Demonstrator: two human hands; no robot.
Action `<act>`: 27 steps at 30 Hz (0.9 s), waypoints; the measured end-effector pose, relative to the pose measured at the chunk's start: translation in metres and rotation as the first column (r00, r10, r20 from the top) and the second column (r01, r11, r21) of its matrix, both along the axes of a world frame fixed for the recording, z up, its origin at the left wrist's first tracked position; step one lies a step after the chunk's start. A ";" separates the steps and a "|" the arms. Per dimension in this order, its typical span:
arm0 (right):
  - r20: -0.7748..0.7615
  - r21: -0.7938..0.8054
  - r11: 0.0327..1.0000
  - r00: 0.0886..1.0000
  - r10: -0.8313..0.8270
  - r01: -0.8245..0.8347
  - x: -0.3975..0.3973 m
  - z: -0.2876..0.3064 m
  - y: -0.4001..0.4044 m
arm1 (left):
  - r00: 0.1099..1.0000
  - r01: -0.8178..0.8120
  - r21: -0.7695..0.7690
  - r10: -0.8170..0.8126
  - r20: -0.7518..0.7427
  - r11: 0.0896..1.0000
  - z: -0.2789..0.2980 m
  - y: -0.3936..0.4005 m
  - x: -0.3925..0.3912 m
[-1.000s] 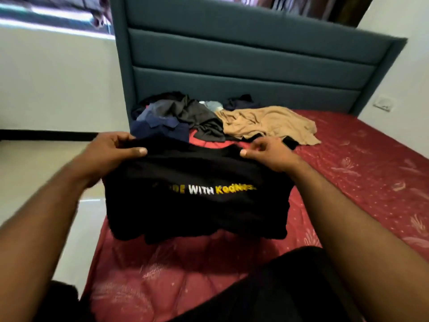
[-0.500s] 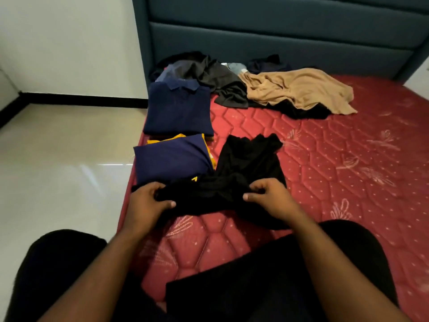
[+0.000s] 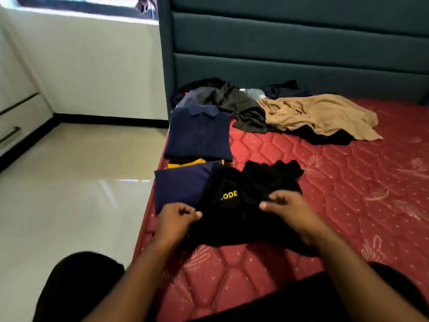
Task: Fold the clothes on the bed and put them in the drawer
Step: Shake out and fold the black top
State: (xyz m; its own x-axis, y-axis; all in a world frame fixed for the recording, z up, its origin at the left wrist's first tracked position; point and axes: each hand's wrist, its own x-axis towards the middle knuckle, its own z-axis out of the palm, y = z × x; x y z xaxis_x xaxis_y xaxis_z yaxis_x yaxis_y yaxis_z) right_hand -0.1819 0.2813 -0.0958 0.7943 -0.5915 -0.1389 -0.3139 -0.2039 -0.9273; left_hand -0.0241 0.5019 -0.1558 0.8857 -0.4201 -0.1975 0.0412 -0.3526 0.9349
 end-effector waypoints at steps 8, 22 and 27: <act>0.053 0.231 0.973 0.998 -0.044 0.031 -0.009 -0.053 0.083 | 0.999 -0.006 -0.133 0.011 0.033 0.991 -0.022 -0.011 -0.058; 0.223 0.619 0.782 0.940 -0.258 0.068 -0.006 -0.045 0.091 | 0.948 0.048 -0.114 -0.010 0.318 0.992 -0.005 -0.010 -0.077; 0.279 0.545 0.815 0.873 -0.400 0.199 -0.004 -0.051 0.088 | 0.989 0.031 -0.208 0.000 0.148 0.978 -0.001 -0.013 -0.091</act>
